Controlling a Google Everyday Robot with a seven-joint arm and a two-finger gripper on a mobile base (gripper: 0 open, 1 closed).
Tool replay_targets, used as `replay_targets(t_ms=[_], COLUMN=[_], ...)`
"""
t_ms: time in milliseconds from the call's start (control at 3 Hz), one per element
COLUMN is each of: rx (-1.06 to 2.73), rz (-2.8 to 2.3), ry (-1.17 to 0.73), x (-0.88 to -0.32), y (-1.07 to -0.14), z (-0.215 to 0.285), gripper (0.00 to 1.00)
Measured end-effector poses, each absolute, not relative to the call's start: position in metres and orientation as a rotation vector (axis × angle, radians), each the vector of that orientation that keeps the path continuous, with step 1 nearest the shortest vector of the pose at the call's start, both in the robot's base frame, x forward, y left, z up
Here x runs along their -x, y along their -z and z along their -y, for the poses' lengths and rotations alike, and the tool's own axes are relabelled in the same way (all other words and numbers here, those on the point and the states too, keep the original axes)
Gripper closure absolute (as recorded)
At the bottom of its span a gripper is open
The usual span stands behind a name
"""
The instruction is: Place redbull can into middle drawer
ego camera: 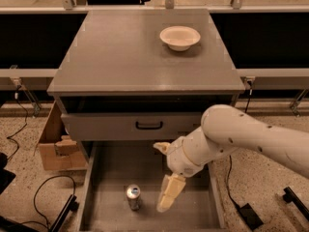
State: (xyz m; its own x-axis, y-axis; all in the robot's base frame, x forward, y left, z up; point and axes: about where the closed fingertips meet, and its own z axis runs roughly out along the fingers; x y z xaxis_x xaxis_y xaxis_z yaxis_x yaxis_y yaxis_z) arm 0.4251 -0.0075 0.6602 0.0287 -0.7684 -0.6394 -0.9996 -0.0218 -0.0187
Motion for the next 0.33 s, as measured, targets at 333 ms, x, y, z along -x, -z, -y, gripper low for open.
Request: replay_targets(t_ms=[333], rx=[1.991], rz=[-1.921], ry=[-0.377], x=[-0.4215], y=[-0.6921], z=[0.0454], gripper=[0.00])
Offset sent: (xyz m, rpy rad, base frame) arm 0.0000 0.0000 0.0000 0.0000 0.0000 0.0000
